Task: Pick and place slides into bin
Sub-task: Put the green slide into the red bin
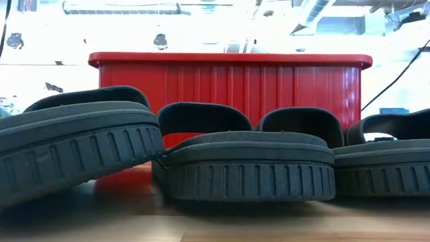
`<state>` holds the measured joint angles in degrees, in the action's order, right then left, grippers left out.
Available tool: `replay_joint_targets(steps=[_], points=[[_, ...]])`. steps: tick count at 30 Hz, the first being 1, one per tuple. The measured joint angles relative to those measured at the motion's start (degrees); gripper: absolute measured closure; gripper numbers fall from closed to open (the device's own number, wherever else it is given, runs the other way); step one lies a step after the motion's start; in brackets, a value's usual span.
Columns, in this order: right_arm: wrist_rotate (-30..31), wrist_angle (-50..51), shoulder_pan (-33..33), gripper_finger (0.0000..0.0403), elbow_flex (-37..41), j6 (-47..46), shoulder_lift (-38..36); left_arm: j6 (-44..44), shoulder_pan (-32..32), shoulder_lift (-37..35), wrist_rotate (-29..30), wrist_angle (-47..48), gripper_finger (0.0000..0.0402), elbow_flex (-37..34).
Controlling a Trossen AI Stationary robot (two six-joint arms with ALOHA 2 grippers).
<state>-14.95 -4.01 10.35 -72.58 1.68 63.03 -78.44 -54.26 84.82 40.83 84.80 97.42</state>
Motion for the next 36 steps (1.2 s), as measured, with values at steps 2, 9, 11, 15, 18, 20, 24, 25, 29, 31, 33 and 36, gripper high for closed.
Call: replay_joint_targets(steps=[2, 9, 11, 15, 18, 20, 24, 25, 29, 31, 33, 36], points=[[0.0, 2.8, 0.0, 0.0271, 0.0, 0.3, -1.9, -1.2, 1.1, 0.0, -1.5, -2.7, 0.0273, -3.6], [0.0, 12.0, 1.3, 0.0271, 0.0, 0.3, -7.1, -1.7, 4.9, 0.0, -9.9, -14.4, 0.0273, -14.4], [0.0, 14.0, 2.0, 0.0271, 0.0, 0.3, -8.1, -1.1, 5.7, 0.2, -11.0, -17.5, 0.0273, -16.6], [0.0, 17.4, 3.5, 0.0271, 0.0, 0.3, -9.7, 0.4, 6.5, 3.1, -15.4, -18.3, 0.0273, -18.2], [0.0, 18.8, 4.5, 0.0271, 0.0, 0.0, -10.6, 1.8, 6.6, 6.5, -20.0, -18.4, 0.0273, -18.2], [0.1, 19.3, 5.1, 0.0271, 0.0, -0.1, -11.0, 2.0, 6.5, 8.8, -22.8, -18.4, 0.0273, -18.2], [1.0, 19.8, 6.3, 0.0271, 0.0, -0.1, -11.0, 2.1, 6.0, 12.6, -25.7, -18.4, 0.0273, -18.2], [1.5, 20.1, 6.6, 0.0271, 0.0, 0.0, -11.0, 2.1, 5.9, 13.4, -25.8, -18.4, 0.0273, -18.2], [1.6, 20.4, 6.9, 0.0271, 0.0, -0.1, -11.0, 2.1, 5.1, 16.4, -26.0, -18.3, 0.0273, -18.2], [1.6, 20.4, 6.9, 0.0271, 0.0, -0.1, -11.0, 2.1, 4.9, 17.3, -26.1, -18.2, 0.0273, -18.2], [1.6, 20.4, 6.9, 0.0271, 0.0, -0.1, -11.0, 2.2, 4.6, 17.6, -26.1, -17.7, 0.0273, -18.2], [1.6, 20.3, 6.9, 0.0271, 0.0, -0.1, -11.0, 2.2, 4.4, 17.4, -25.5, -16.8, 0.0273, -18.1]])
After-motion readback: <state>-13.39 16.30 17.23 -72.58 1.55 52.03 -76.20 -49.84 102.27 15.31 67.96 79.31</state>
